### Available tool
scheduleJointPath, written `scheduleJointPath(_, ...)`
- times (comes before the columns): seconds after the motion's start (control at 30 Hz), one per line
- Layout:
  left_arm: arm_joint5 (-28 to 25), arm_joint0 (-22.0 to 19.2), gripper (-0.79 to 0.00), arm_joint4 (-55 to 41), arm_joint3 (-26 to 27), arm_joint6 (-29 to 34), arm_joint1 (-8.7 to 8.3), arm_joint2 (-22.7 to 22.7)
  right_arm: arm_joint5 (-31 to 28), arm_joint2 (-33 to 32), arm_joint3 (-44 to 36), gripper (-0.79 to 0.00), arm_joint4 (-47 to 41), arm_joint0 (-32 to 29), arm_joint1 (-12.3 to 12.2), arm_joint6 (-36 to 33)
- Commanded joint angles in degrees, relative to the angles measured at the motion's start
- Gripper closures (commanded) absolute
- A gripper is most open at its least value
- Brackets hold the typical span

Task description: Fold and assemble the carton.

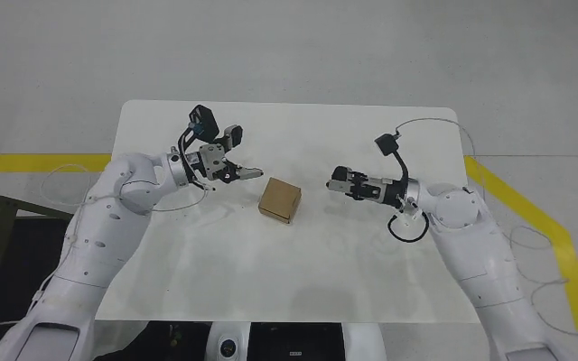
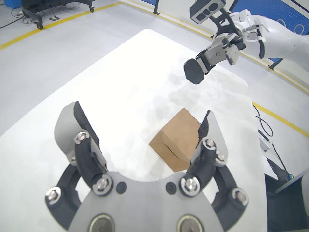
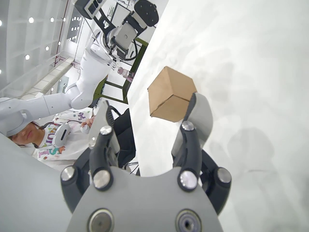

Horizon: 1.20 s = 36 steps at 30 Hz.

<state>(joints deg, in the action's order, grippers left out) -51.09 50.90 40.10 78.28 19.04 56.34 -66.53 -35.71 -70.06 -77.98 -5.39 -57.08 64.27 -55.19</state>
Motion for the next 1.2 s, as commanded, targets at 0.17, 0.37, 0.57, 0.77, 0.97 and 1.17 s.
scheduleJointPath(0.17, 0.9, 0.5, -0.785, -0.6, -2.2, 1.1, -0.98, -4.1, -10.4, -5.1, 0.1, -0.785, 7.3, -2.7, -0.8, 10.2)
scheduleJointPath(0.37, 1.1, 1.7, -0.785, -2.1, -1.5, 3.9, -1.93, -7.3, -12.6, -9.0, -1.9, -0.785, 19.8, -3.9, -1.2, 20.3)
scheduleJointPath(0.57, 1.5, 1.9, -0.785, -2.5, -1.4, 5.1, -2.59, -9.6, -9.0, -11.9, -5.3, -0.785, 33.1, -5.5, -1.5, 28.6)
scheduleJointPath(0.77, 2.1, 2.0, -0.785, -2.3, -1.1, 5.0, -3.1, -11.6, -5.7, -13.6, -7.2, -0.785, 40.9, -6.7, -1.7, 33.7)
scheduleJointPath(0.97, 3.1, 2.3, -0.785, -1.7, -0.8, 3.8, -3.26, -12.5, -3.4, -13.7, -8.2, -0.785, 45.3, -7.2, -1.9, 33.3)
scheduleJointPath(1.17, 3.1, 2.3, -0.785, -1.7, -0.8, 3.8, -3.26, -12.5, -3.5, -13.6, -8.2, -0.785, 45.2, -7.2, -1.9, 33.2)
